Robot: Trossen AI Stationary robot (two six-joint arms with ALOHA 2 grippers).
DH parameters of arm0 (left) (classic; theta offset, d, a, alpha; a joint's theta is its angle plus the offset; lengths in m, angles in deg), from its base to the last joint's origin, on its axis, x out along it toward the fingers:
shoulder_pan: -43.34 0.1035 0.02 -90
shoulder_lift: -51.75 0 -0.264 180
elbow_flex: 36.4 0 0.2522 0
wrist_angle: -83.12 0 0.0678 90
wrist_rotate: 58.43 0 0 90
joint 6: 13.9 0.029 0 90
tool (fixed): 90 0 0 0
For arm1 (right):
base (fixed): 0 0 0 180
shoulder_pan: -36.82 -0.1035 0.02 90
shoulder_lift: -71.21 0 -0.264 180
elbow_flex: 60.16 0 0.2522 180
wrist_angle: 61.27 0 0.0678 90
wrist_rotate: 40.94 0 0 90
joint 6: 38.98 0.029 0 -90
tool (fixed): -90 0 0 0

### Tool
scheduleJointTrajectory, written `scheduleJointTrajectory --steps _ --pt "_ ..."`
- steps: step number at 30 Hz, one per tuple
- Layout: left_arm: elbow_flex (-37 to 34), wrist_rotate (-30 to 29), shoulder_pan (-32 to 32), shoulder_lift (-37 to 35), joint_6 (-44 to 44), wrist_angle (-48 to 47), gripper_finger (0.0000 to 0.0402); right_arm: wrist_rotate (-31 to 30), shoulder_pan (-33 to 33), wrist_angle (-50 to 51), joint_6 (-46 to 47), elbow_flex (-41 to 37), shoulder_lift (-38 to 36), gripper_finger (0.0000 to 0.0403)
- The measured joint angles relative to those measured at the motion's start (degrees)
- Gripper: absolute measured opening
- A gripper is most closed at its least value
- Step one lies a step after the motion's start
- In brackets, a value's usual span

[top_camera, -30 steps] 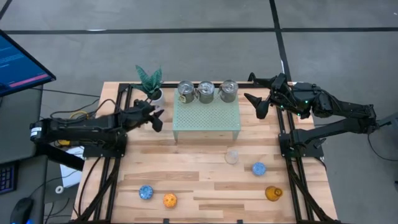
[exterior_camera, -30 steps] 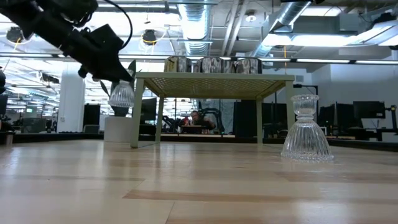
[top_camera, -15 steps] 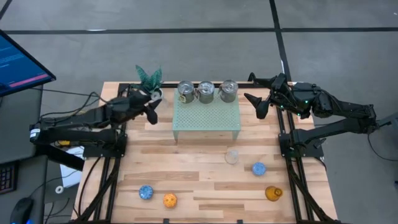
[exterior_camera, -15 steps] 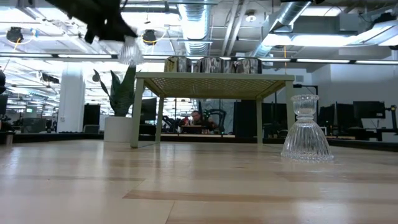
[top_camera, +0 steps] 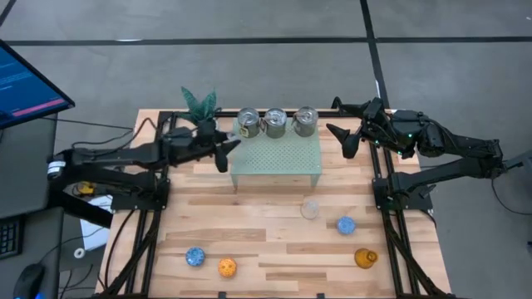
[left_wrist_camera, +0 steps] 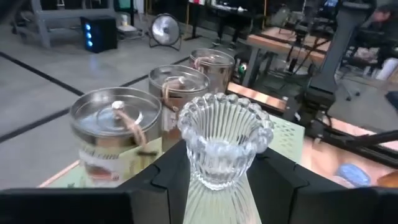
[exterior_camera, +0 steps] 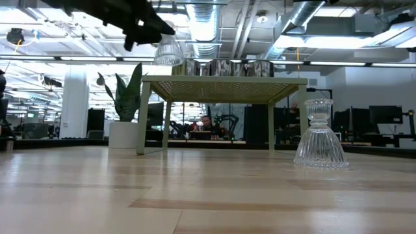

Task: Pick & Place candle stick holders
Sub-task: Put the top transparent glass candlestick on the shelf

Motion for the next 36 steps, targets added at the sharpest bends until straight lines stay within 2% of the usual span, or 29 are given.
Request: scheduleJointTrajectory --steps 5,17,36 --pt "1.77 1.26 -0.65 5.52 1.94 0.04 0.0139 -0.06 0.0 -0.27 0.44 0.0 0.0 0.0391" --pt "2.39 -0.17 -0.63 10.53 5.95 0.47 0.0139 -0.04 -0.02 -0.95 0.44 0.0 0.01 0.0391" --pt "2.32 -1.98 0.9 12.65 8.12 1.98 0.014 0.12 0.0 -0.75 0.44 0.0 0.01 0.0391"
